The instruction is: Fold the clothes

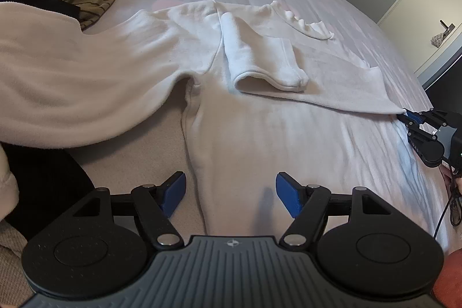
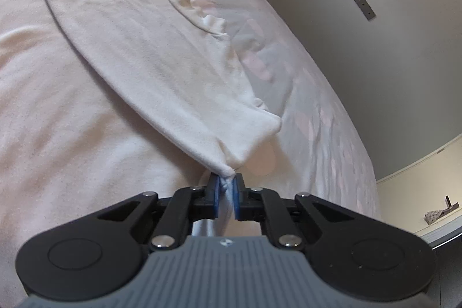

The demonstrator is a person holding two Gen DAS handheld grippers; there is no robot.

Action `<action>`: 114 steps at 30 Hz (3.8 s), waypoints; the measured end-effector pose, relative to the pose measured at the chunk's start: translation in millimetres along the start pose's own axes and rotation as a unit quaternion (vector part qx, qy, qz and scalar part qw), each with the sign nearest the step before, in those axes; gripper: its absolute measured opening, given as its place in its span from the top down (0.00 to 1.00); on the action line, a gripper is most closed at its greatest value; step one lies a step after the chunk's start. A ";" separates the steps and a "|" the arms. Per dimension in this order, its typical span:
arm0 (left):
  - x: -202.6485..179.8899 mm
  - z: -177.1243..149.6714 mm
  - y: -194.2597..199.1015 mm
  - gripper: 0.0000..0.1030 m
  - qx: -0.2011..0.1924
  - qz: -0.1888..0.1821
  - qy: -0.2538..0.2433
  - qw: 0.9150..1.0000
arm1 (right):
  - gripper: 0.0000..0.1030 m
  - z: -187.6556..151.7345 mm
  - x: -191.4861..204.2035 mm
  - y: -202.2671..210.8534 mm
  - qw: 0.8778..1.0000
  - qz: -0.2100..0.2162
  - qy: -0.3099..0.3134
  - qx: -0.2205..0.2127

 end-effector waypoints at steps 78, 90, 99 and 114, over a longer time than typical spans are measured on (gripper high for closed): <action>-22.8 -13.0 42.3 0.29 -0.047 0.055 -0.023 0.997 | 0.43 -35.8 -16.8 106.6 0.862 0.188 -0.457 0.109; -19.0 -13.3 94.0 0.29 -0.124 0.099 -0.012 0.987 | 0.18 -35.6 4.0 113.4 0.898 0.172 -0.389 0.113; 23.3 -12.0 169.8 0.29 -0.203 0.183 0.035 0.961 | 0.18 -30.4 12.9 115.5 0.909 0.176 -0.365 0.101; 73.1 -21.4 190.7 0.49 -0.230 0.224 0.102 0.941 | 0.18 -27.1 23.9 112.1 0.912 0.186 -0.350 0.103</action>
Point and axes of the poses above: each gripper's, at about its wrist camera, not at the fingertips, and y roughly against the way its jaws point, x to its left, z to its top, the point moved 9 cm from there along -y, roughly the way its jaws point, and after that the axes turned 15 degrees about -z, right-handed, at the moved point
